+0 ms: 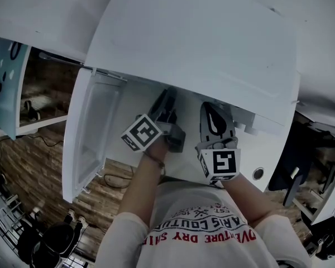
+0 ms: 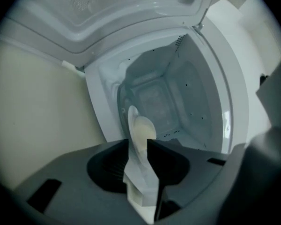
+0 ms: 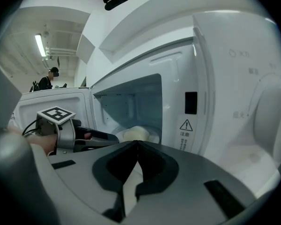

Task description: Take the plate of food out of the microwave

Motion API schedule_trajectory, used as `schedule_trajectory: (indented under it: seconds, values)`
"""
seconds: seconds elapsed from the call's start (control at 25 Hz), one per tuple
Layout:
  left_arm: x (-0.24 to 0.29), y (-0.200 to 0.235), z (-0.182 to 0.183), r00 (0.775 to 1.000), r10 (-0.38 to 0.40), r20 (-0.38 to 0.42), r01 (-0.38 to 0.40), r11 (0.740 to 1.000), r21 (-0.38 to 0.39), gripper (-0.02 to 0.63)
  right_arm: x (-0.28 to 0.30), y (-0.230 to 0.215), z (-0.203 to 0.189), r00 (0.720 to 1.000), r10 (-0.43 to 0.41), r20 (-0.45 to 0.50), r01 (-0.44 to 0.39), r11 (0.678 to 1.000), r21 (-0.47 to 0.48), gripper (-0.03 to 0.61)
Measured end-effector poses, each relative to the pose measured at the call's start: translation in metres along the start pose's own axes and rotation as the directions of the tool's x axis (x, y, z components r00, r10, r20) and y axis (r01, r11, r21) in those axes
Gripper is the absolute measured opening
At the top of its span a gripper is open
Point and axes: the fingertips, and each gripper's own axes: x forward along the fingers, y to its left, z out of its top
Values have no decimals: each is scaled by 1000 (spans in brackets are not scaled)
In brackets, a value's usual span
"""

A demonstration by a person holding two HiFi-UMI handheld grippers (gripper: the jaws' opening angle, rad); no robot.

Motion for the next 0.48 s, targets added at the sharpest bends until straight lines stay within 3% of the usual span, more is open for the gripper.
schedule_trajectory:
  seconds: [0.16,0.36,0.48]
  values:
    - [3,2,-5,1000,5,-25,-6,999,-36,103,0,1,0,1000,1,5,-1,1000,-4,12]
    - [4,11,-8,999,30,-25,-34,980,-195,74,-2,4,-2,1000,0,2,0,1000,1,12]
    - [5,10,-9,999,33,-33,-40,971,-234,58,-4,5,-2,1000,-7,2,7,1000,2,12]
